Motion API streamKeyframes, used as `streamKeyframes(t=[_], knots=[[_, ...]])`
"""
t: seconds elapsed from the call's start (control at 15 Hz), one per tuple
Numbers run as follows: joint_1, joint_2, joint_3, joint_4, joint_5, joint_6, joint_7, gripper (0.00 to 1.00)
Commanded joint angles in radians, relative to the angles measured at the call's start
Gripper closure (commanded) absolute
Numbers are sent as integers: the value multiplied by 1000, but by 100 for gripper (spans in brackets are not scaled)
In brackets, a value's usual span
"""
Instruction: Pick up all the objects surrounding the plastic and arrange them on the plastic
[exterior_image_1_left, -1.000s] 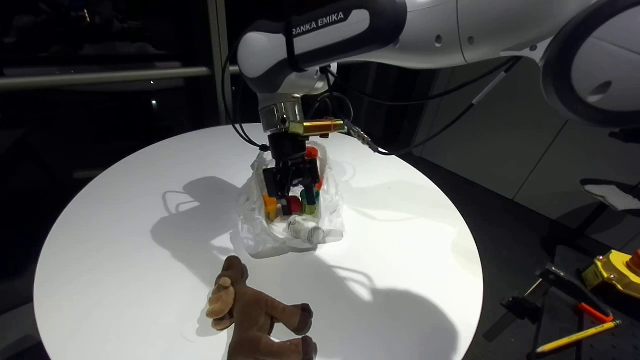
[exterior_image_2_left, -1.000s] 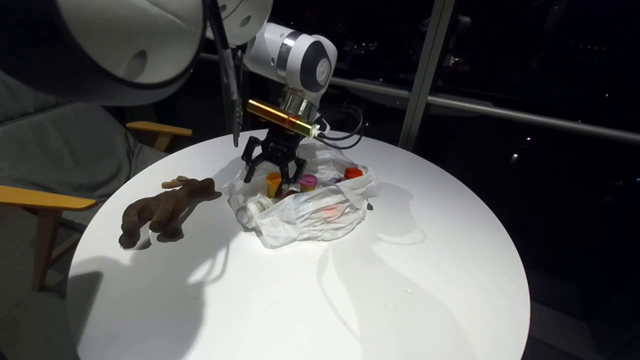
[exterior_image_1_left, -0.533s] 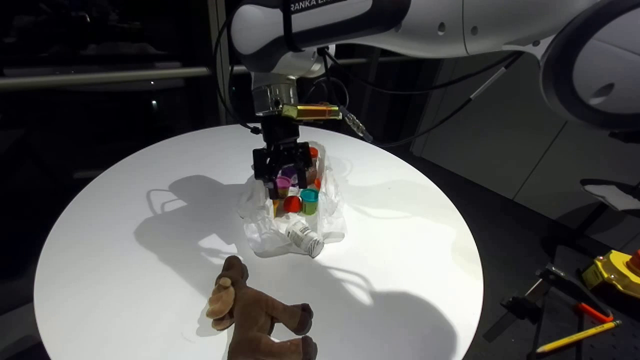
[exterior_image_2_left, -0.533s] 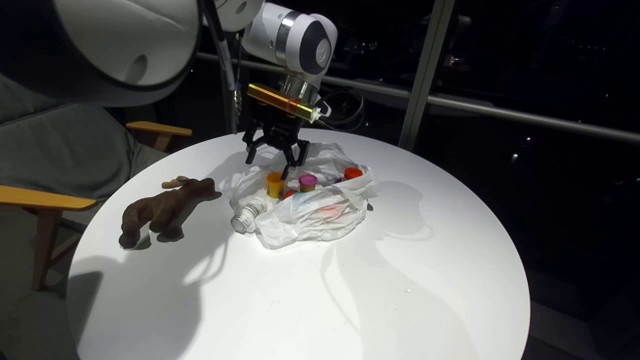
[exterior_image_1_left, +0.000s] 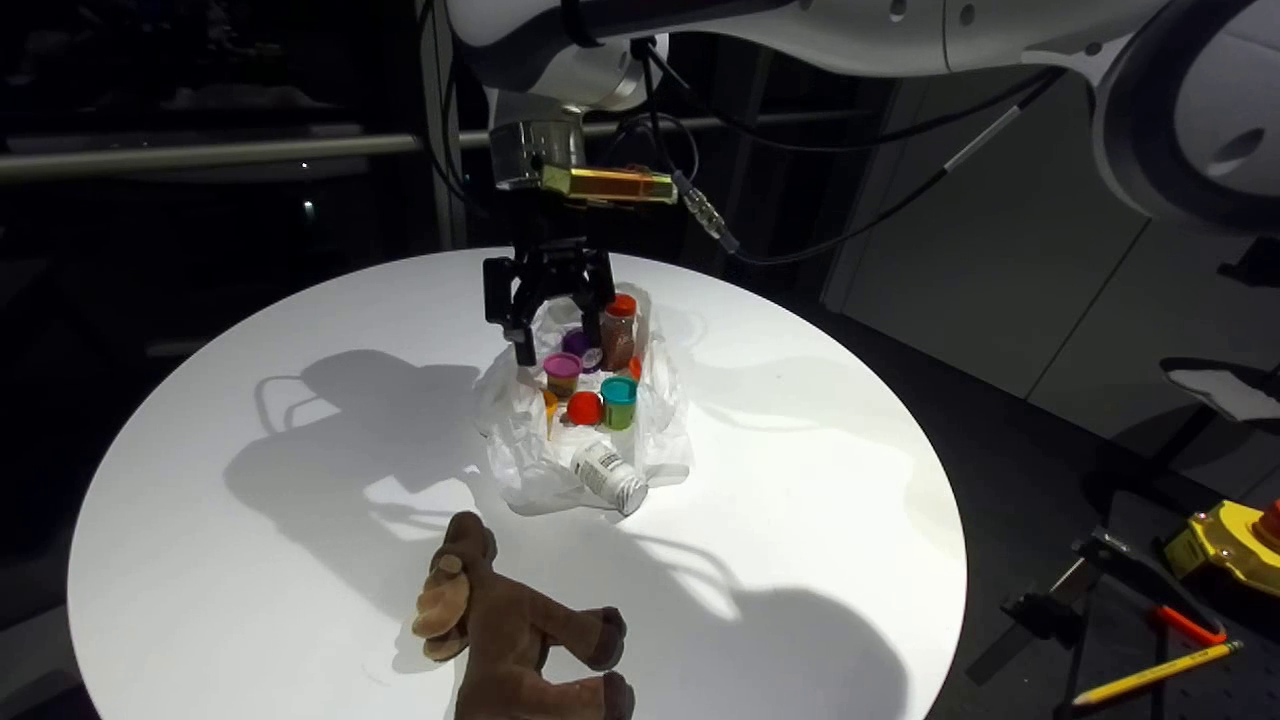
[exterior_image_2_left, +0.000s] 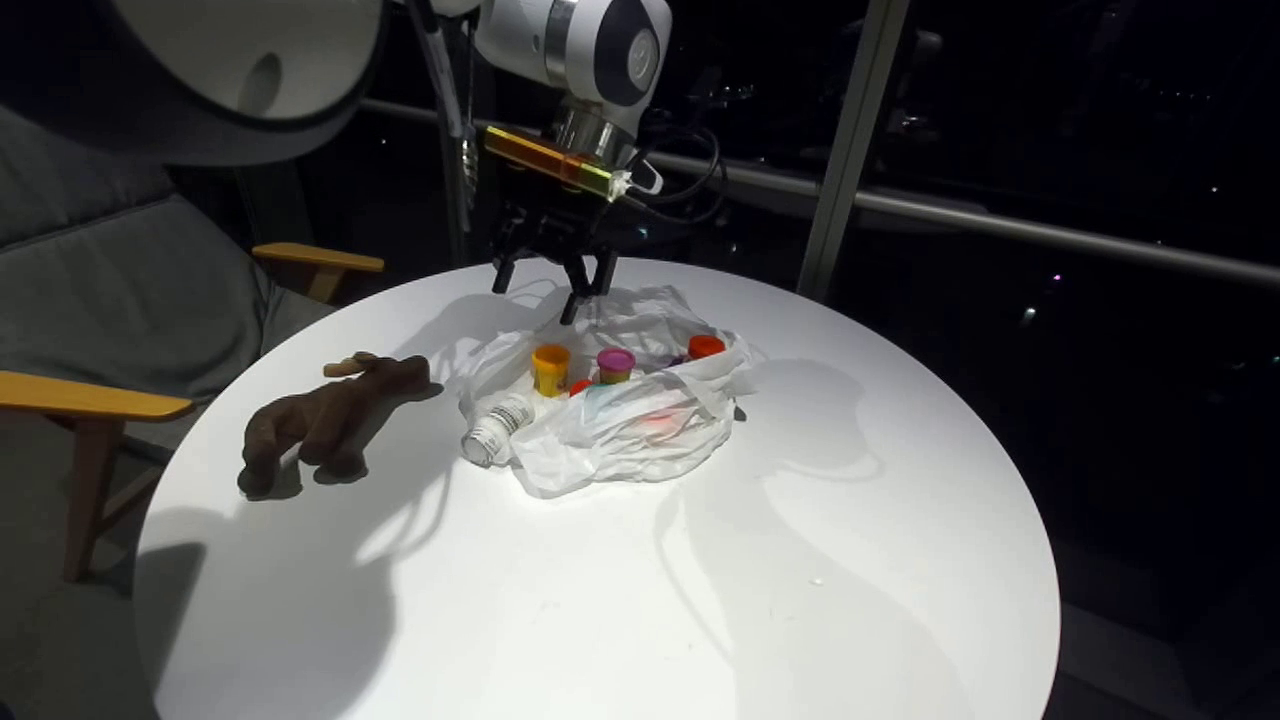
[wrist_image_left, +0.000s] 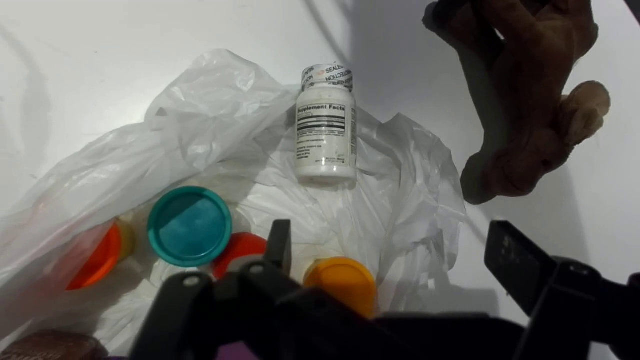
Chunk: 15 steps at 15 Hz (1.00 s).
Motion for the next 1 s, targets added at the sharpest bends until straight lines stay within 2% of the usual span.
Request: streamKeyframes(t=[0.0, 0.27, 0.67, 0.93], knots=[[26, -14, 2, -26, 6, 44, 54, 0], [64, -21, -17, -101, -11, 151, 110, 0], [120, -134, -92, -322, -97, 449, 170, 0], [145, -254, -139, -491, -146, 508, 211, 0]])
